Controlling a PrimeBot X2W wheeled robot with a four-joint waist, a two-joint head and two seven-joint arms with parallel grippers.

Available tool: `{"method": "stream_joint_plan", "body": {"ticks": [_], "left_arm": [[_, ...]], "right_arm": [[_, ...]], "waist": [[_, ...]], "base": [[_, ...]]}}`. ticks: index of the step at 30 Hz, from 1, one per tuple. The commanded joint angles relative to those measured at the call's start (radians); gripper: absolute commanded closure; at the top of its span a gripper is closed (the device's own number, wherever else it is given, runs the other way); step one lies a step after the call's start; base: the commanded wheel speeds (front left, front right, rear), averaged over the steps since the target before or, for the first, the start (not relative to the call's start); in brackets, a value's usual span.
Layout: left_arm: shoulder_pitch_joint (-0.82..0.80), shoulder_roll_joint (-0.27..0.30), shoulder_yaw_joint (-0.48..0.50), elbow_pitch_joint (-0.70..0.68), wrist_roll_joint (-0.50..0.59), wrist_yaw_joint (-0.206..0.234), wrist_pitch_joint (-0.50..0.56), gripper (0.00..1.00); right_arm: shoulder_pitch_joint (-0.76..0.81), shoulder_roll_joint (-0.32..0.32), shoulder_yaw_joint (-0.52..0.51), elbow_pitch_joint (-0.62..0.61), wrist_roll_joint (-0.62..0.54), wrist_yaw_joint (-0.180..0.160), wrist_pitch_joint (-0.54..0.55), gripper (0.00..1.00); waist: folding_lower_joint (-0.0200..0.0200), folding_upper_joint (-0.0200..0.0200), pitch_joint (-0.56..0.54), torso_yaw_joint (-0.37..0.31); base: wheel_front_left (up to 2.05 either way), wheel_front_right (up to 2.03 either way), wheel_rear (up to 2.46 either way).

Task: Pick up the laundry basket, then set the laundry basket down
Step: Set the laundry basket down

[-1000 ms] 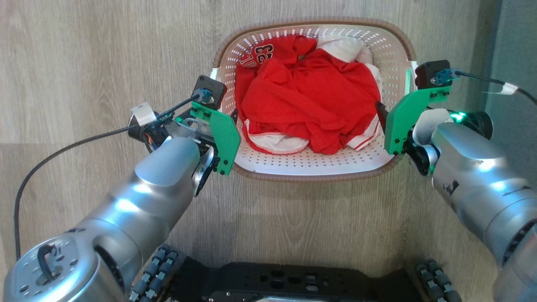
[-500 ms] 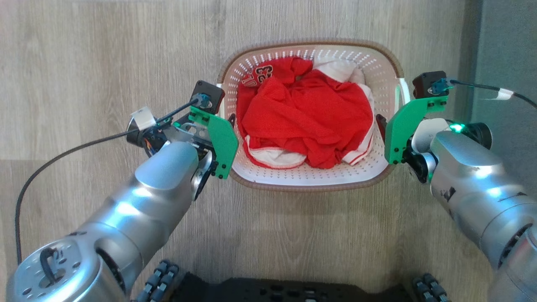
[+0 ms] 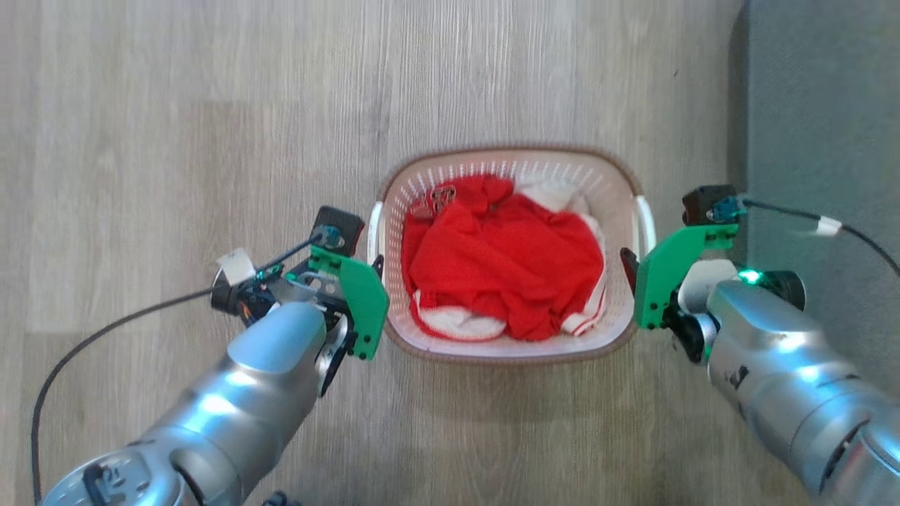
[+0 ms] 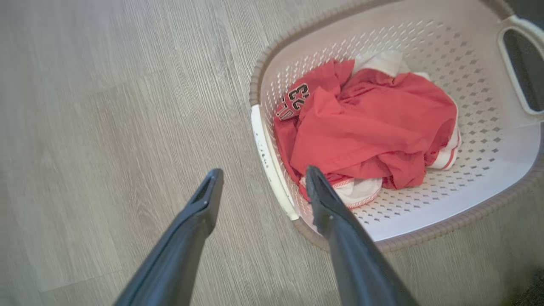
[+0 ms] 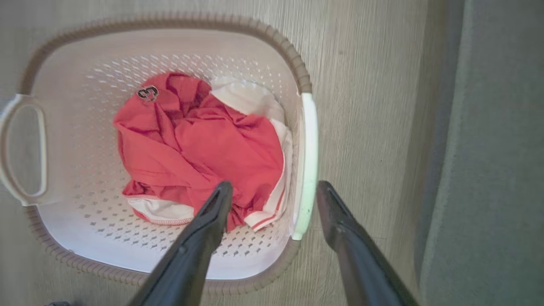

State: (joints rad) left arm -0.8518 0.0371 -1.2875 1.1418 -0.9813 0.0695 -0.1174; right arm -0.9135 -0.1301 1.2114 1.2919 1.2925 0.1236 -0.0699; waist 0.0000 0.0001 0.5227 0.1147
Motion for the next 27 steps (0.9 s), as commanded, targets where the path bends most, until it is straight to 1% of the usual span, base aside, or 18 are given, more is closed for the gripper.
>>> {"method": "stream_joint_plan", "body": {"ticks": [1,3,8,13,14,16,19,23,27], "left_arm": [[0.007,0.013,0.007,0.001,0.005,-0.005,-0.019,0.0],[0.016,0.013,0.007,0.006,0.015,-0.008,-0.039,0.0],[0.032,0.013,0.015,0.013,0.012,0.001,-0.102,0.0],[0.043,0.013,0.017,0.009,0.035,0.026,-0.135,0.0],[0.05,0.013,0.035,-0.01,0.033,0.037,-0.142,0.0],[0.043,0.013,0.065,-0.047,0.052,0.063,-0.143,0.0],[0.054,0.035,0.163,-0.149,0.114,0.113,-0.144,0.0],[0.133,0.086,0.308,-0.324,0.243,0.157,-0.144,0.0],[0.234,0.117,0.462,-0.513,0.382,0.182,-0.144,0.0]], "right_arm": [[0.047,0.013,-0.002,-0.005,0.004,0.007,-0.035,0.0],[0.058,0.013,-0.009,-0.011,0.008,0.007,-0.075,0.0],[0.08,0.012,-0.038,-0.06,0.025,0.007,-0.164,0.0],[0.095,0.004,-0.079,-0.12,0.026,0.007,-0.19,0.0],[0.082,-0.016,-0.126,-0.159,-0.011,0.007,-0.191,0.0],[0.081,-0.037,-0.183,-0.201,-0.084,0.007,-0.191,0.0],[0.114,-0.053,-0.311,-0.277,-0.187,0.007,-0.192,0.0],[0.192,-0.058,-0.513,-0.399,-0.355,0.007,-0.192,0.0],[0.304,-0.036,-0.71,-0.556,-0.523,0.007,-0.192,0.0]], "waist": [[0.0,-0.0001,-0.069,-0.002],[0.0,-0.0001,-0.103,-0.001],[0.0,-0.0001,-0.192,-0.002],[0.0,-0.0001,-0.258,-0.007],[0.0,-0.0001,-0.282,-0.008],[0.0,-0.0001,-0.303,-0.009],[0.0,-0.0001,-0.332,-0.013],[0.0,-0.0001,-0.375,-0.02],[0.0,-0.0001,-0.41,-0.025]], "base": [[0.0,0.0,0.0],[0.0,0.0,0.0],[0.0,0.0,0.0],[0.0,0.0,0.0],[0.0,0.0,0.0],[0.0,0.0,0.0],[0.0,0.0,0.0],[0.0,0.0,0.0],[0.0,0.0,0.0]]}}
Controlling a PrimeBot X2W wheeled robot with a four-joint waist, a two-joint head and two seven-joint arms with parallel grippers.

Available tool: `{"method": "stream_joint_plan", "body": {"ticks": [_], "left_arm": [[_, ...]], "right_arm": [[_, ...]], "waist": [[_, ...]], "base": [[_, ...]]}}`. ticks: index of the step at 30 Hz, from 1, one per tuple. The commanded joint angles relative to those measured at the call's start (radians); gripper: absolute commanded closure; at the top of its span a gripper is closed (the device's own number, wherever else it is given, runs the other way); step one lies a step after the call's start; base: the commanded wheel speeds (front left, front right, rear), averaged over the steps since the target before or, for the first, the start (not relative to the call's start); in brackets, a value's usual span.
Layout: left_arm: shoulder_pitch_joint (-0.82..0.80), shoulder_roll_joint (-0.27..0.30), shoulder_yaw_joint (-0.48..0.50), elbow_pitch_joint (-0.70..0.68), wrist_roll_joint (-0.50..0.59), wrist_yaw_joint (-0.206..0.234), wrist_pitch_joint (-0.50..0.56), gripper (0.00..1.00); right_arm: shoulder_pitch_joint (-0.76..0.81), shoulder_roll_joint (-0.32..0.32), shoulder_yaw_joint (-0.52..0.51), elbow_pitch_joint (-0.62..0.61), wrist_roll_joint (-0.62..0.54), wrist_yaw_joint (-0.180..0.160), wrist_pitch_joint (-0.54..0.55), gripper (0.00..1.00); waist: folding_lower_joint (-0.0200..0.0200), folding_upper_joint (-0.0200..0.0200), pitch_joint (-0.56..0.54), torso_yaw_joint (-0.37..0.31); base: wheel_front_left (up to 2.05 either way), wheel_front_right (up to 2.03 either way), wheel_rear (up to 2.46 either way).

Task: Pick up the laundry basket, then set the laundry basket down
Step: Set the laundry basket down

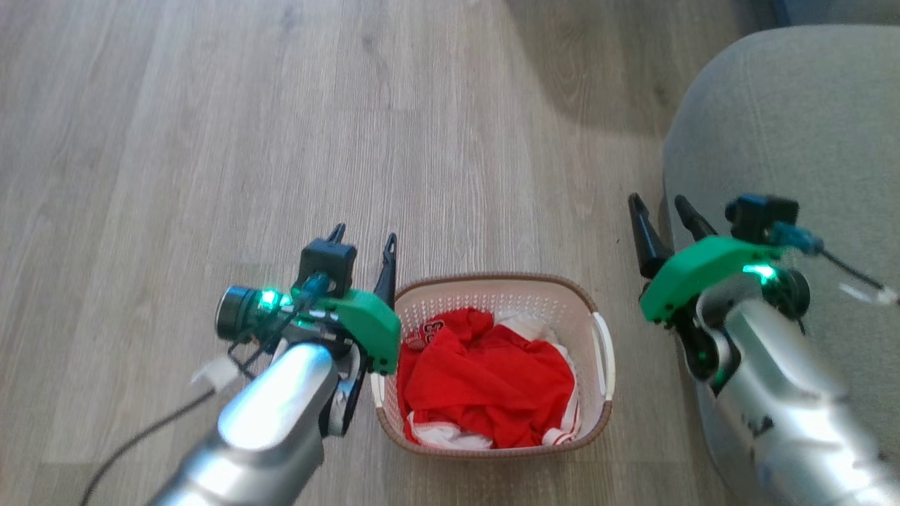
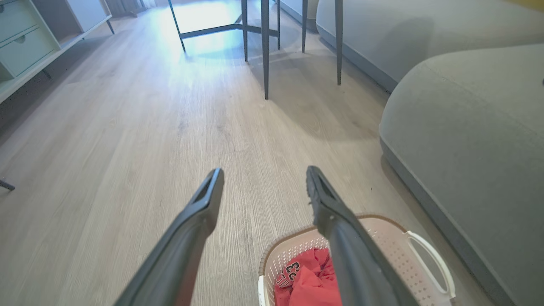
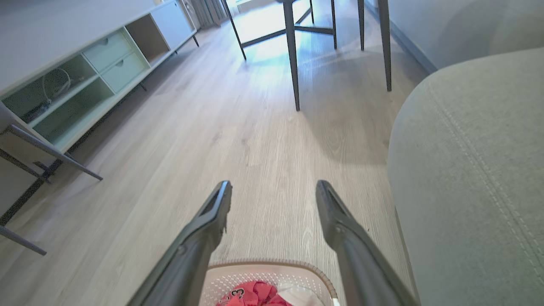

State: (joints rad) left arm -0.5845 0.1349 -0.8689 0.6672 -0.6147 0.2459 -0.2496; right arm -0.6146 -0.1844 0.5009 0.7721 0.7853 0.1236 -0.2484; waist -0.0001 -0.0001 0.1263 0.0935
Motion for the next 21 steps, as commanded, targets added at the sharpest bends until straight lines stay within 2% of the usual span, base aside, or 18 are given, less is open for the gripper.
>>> {"method": "stream_joint_plan", "body": {"ticks": [1,5,11,16,21], "left_arm": [[-0.007,0.022,0.088,-0.092,0.051,0.012,-0.012,0.0],[0.111,0.018,0.248,-0.296,0.193,0.004,-0.012,0.0],[0.26,-0.021,0.415,-0.525,0.366,-0.03,-0.012,0.0],[0.361,-0.063,0.495,-0.609,0.409,-0.069,-0.012,0.0],[0.426,-0.081,0.533,-0.649,0.423,-0.129,-0.012,0.0]], "right_arm": [[0.036,0.027,-0.041,-0.079,-0.054,0.007,-0.013,0.0],[0.15,0.062,-0.157,-0.26,-0.181,0.007,-0.013,0.0],[0.279,0.105,-0.257,-0.469,-0.257,0.007,-0.013,0.0],[0.367,0.121,-0.34,-0.605,-0.338,0.007,-0.013,0.0],[0.456,0.131,-0.408,-0.662,-0.398,0.007,-0.013,0.0]], "waist": [[0.0001,0.0001,-0.021,-0.003],[0.0001,0.0001,-0.04,-0.003],[0.0001,0.0001,-0.056,-0.006],[0.0001,0.0001,-0.055,-0.002],[0.0001,0.0001,-0.054,0.0]], "base": [[0.0,0.0,0.0],[0.0,0.0,0.0],[0.0,0.0,0.0],[0.0,0.0,0.0],[0.0,0.0,0.0]]}}
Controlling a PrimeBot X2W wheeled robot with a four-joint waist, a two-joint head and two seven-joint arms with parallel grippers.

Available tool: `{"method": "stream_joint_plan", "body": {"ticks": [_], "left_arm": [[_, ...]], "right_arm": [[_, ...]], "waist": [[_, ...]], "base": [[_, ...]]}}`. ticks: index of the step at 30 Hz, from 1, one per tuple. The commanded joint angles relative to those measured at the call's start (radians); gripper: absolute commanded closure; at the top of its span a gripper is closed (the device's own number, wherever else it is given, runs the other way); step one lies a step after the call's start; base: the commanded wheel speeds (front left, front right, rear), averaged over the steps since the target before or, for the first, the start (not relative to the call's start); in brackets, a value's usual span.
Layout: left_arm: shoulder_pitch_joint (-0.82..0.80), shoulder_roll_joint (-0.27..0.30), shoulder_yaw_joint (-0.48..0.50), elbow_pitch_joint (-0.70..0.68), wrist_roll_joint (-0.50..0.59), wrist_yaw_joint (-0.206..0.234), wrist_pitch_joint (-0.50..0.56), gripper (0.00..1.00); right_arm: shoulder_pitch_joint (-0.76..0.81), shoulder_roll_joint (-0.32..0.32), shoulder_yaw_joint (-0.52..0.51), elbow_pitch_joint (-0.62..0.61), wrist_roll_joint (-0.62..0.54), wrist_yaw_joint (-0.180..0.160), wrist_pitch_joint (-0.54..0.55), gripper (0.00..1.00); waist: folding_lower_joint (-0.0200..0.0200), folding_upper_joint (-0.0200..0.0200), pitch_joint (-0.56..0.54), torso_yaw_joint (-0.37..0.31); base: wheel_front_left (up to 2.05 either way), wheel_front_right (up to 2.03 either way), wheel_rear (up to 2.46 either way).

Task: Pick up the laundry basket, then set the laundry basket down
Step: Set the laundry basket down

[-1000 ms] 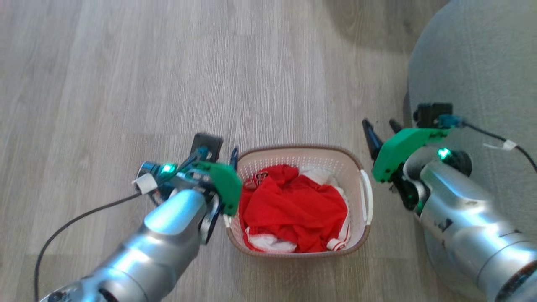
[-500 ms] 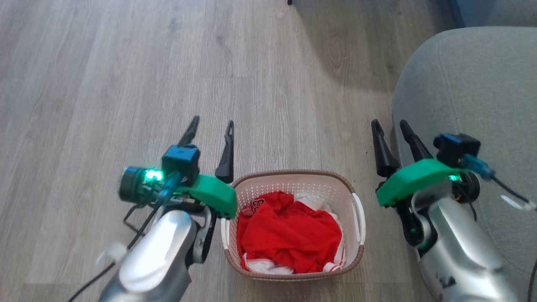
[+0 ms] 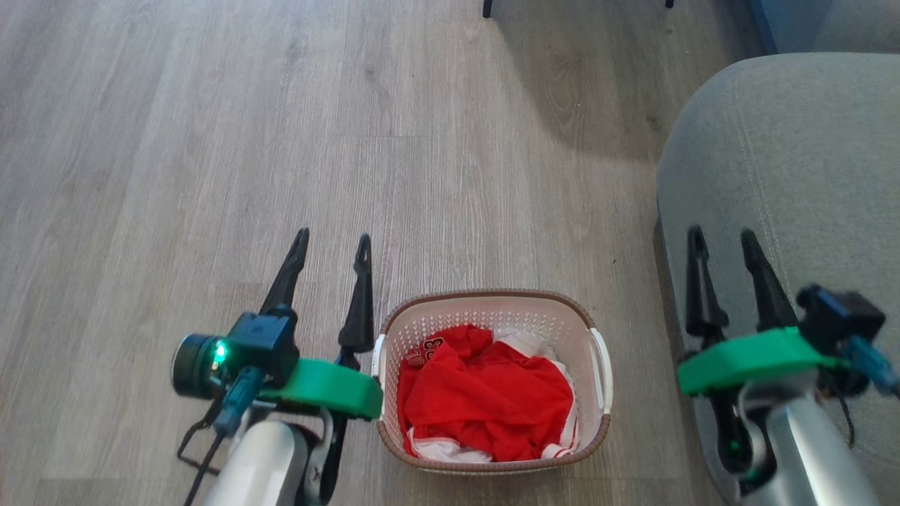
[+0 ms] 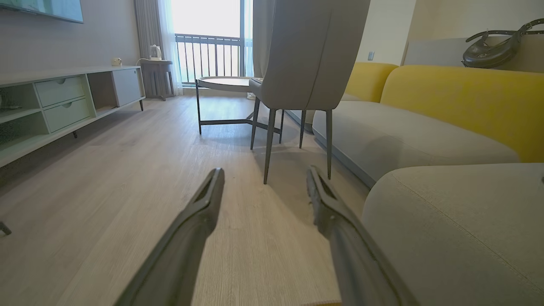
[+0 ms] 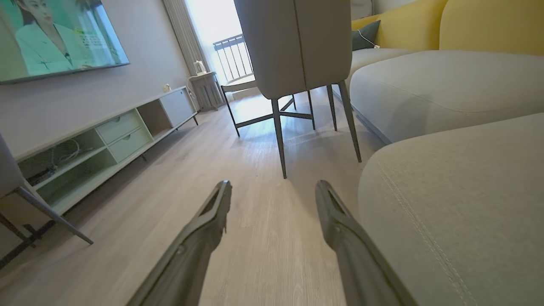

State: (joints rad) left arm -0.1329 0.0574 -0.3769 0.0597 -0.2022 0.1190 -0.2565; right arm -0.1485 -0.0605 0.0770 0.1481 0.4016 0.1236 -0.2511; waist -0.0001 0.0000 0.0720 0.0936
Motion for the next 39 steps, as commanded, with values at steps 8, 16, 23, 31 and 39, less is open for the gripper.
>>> {"method": "stream_joint_plan", "body": {"ticks": [8,16,23,31,39], "left_arm": [[0.037,-0.007,0.094,-0.059,-0.013,0.008,-0.005,0.0],[0.055,-0.007,0.098,-0.043,-0.05,-0.024,-0.005,0.0],[0.057,-0.007,0.101,-0.031,-0.072,-0.031,-0.005,0.0],[0.055,-0.007,0.104,-0.024,-0.079,-0.036,-0.005,0.0],[0.055,-0.007,0.106,-0.015,-0.086,-0.036,-0.005,0.0]], "right_arm": [[0.056,0.01,-0.037,-0.068,-0.026,0.007,-0.011,0.0],[0.071,0.01,-0.046,-0.089,-0.027,0.007,-0.011,0.0],[0.074,0.01,-0.045,-0.092,-0.021,0.007,-0.011,0.0],[0.074,0.01,-0.041,-0.091,-0.016,0.007,-0.011,0.0],[0.073,0.01,-0.035,-0.085,-0.016,0.007,-0.011,0.0]], "waist": [[0.0001,0.0,0.0,-0.002],[0.0001,0.0,-0.002,0.001],[0.0001,0.0,-0.005,0.005],[0.0001,0.0,-0.004,0.004],[0.0001,0.0,-0.007,0.002]], "base": [[0.0,0.0,0.0],[0.0,0.0,0.0],[0.0,0.0,0.0],[0.0,0.0,0.0],[0.0,0.0,0.0]]}}
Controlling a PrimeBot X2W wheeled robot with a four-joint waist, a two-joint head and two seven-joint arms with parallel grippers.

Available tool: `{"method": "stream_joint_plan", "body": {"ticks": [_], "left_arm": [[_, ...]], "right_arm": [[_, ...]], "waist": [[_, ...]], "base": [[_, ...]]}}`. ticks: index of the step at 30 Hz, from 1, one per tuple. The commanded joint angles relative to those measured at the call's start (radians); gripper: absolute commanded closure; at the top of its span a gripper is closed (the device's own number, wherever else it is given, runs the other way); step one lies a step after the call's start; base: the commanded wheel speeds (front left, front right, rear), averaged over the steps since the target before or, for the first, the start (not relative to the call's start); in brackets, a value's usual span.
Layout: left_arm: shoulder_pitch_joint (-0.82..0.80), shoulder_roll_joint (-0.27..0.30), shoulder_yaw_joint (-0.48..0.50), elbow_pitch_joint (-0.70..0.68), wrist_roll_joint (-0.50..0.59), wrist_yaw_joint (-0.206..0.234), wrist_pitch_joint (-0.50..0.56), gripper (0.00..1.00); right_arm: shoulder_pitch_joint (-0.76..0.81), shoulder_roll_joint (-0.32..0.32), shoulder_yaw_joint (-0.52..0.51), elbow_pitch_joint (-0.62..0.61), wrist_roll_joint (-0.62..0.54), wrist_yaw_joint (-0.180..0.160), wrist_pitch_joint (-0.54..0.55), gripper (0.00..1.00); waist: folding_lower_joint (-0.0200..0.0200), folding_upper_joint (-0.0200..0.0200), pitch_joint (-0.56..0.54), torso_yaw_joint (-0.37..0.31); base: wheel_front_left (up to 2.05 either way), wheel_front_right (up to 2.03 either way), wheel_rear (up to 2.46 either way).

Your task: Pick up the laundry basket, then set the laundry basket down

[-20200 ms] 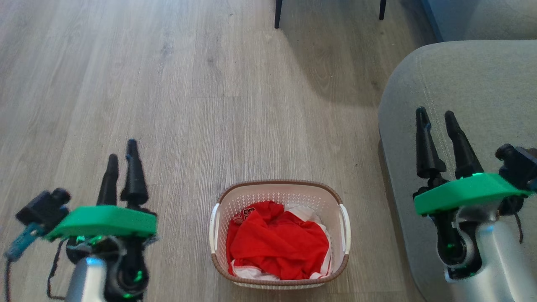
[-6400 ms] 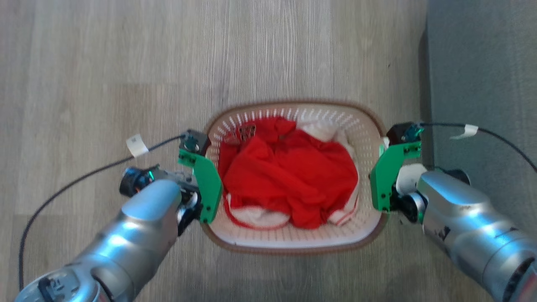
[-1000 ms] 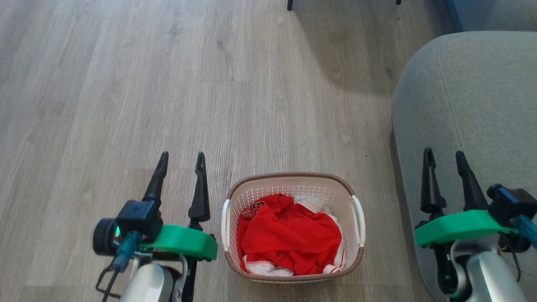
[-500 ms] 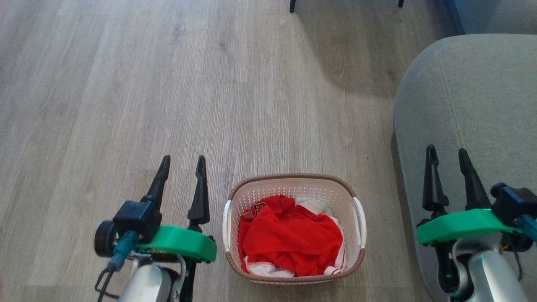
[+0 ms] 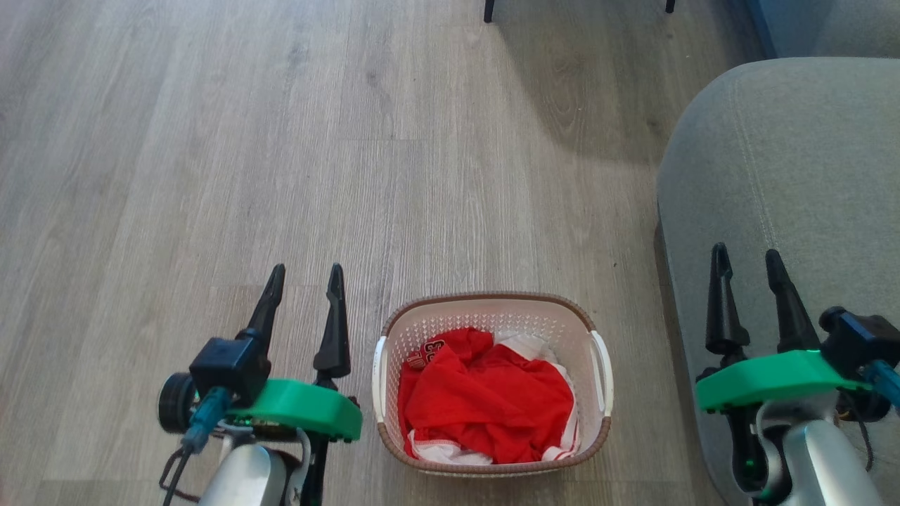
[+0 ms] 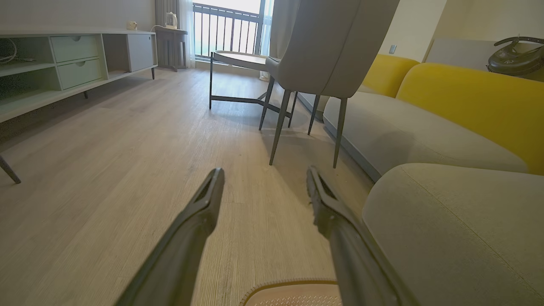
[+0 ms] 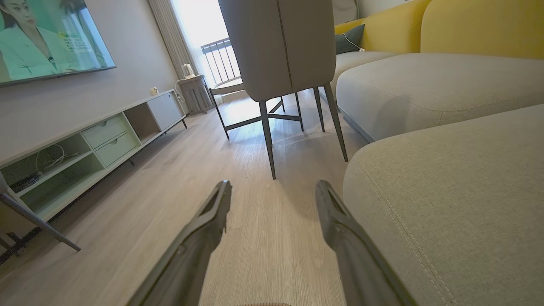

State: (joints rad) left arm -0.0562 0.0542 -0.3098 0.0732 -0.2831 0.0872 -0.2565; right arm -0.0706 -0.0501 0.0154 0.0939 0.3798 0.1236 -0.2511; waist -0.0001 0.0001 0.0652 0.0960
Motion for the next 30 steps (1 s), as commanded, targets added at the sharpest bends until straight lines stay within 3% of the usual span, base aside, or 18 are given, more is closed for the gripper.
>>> {"method": "stream_joint_plan", "body": {"ticks": [1,23,24,30], "left_arm": [[-0.022,-0.004,0.039,-0.027,-0.006,-0.005,-0.005,0.0],[-0.013,-0.004,0.04,0.016,-0.052,-0.012,-0.005,0.0],[0.018,0.0,0.004,0.044,-0.046,-0.012,0.0,1.0],[0.043,0.002,0.001,0.106,-0.066,-0.019,0.004,1.0]], "right_arm": [[-0.005,0.0,0.027,-0.031,0.006,0.007,-0.011,0.0],[-0.003,0.0,0.044,-0.013,-0.016,0.007,-0.011,0.0],[0.003,0.0,0.02,0.015,-0.011,0.0,0.0,1.0],[0.03,0.001,0.022,0.081,0.009,0.0,0.007,1.0]], "waist": [[0.0001,-0.0001,-0.001,0.0],[0.0001,-0.0001,-0.016,-0.006],[0.0001,-0.0001,-0.017,-0.006],[0.0001,-0.0001,-0.017,-0.007]], "base": [[0.0,0.0,0.0],[0.0,0.0,0.0],[0.0,0.0,0.0],[0.0,0.0,0.0]]}}
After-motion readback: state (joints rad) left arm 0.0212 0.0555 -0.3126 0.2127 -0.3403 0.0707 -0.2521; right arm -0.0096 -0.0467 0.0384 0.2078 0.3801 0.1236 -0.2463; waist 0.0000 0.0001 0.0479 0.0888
